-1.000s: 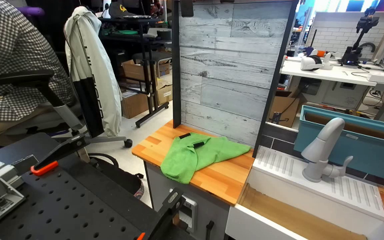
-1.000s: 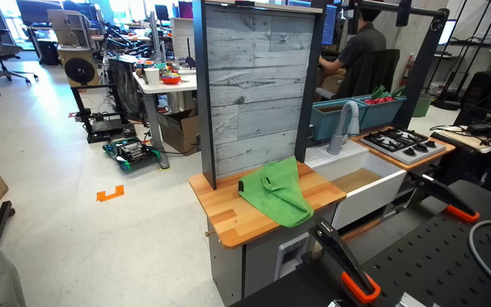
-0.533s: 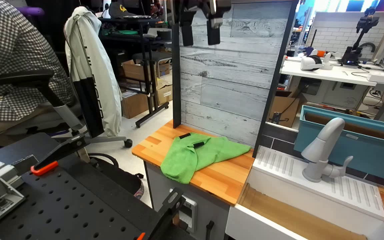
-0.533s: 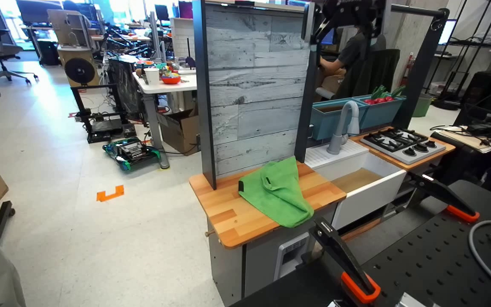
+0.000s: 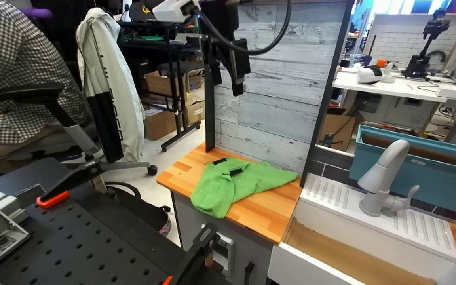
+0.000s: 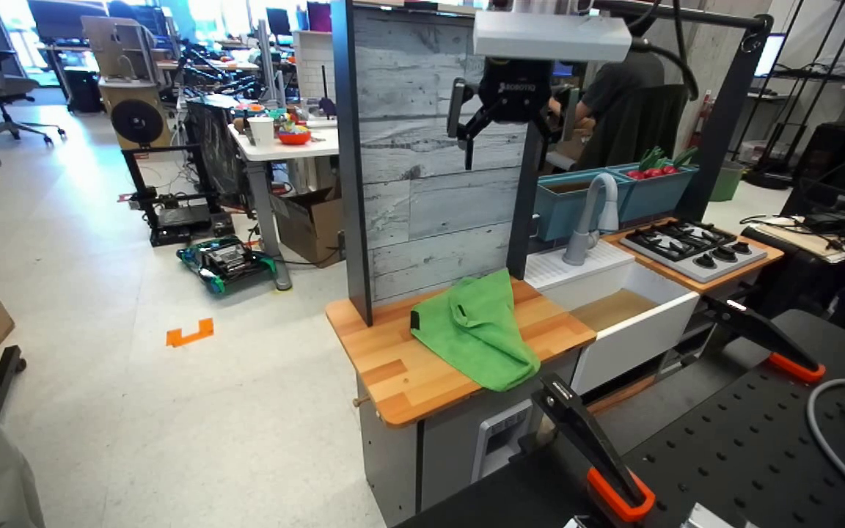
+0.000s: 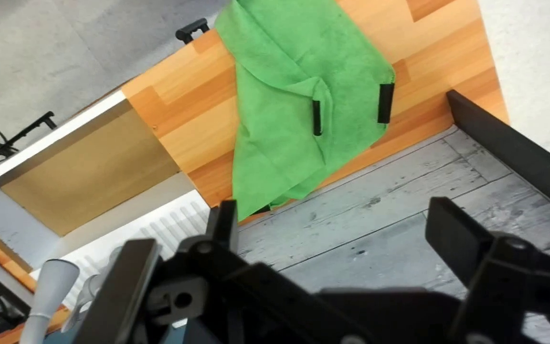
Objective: Fold the green towel from left to right then bottom to top
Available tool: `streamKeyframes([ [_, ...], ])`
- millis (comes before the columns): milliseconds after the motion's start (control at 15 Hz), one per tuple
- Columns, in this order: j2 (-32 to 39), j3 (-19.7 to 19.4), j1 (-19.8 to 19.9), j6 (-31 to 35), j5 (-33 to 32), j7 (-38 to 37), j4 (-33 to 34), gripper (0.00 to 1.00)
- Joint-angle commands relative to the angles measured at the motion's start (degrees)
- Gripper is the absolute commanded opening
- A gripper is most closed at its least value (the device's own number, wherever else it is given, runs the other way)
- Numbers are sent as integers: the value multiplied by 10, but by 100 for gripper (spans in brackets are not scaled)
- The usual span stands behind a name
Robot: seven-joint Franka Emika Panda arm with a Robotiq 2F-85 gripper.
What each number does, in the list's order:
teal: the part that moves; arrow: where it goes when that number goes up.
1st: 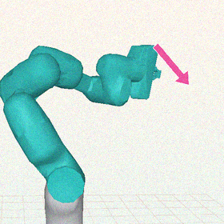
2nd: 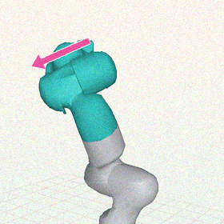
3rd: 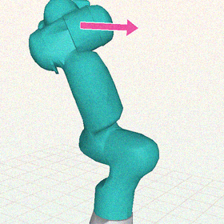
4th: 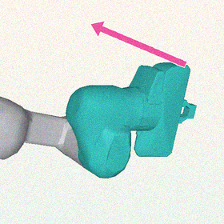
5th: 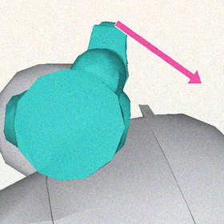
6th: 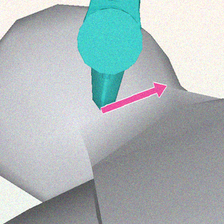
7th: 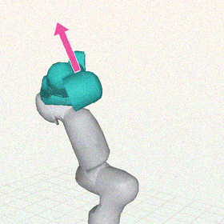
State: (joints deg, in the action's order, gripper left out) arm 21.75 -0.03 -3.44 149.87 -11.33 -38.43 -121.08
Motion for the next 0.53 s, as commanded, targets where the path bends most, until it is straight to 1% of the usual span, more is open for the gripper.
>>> streamKeyframes([
  [0,63,-5,-18,49,54,22,37,100],
  [133,93,2,-18,57,88,41,54,100],
  [467,167,29,-1,86,189,104,103,100],
])
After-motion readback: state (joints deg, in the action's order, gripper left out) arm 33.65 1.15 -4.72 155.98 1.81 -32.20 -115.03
